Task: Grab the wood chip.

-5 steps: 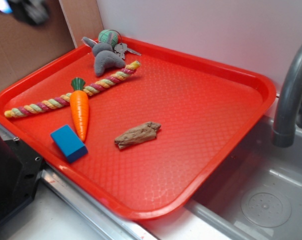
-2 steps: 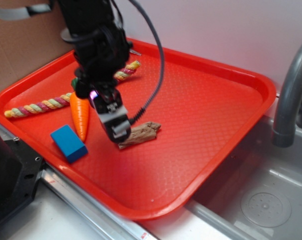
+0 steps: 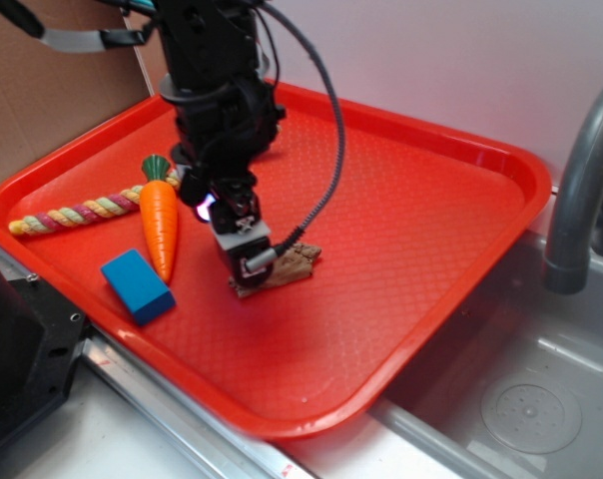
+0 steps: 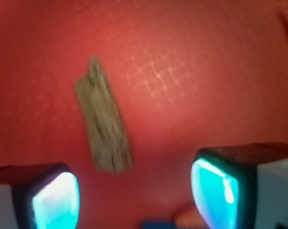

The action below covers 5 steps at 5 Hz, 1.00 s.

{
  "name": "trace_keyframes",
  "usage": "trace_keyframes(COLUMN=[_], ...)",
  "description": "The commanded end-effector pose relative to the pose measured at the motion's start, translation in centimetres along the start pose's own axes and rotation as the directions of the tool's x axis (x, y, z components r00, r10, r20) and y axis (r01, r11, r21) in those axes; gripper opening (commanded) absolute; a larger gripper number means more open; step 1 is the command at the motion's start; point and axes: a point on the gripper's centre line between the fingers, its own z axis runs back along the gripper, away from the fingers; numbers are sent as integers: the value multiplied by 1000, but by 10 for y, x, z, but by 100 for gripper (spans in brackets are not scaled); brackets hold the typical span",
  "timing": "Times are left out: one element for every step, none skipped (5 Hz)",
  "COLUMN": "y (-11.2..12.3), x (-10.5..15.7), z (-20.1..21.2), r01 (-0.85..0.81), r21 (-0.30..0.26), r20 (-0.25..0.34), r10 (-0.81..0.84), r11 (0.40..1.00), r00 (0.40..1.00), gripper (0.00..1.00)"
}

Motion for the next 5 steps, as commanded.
trace_keyframes(y=[-16,-17,-16,-11,-2], x=[8,10,9,6,-4], z=[-25,-31,-28,-17,25], r01=[68,60,50,70,48], r21=[29,31,29,44,69], r20=[-50,-67,-37,0,124], r10=[-66,-58,-49,-70,-56], r11=[997,998,998,997,996], r00=[997,996,998,998,991], gripper=[100,0,0,0,0])
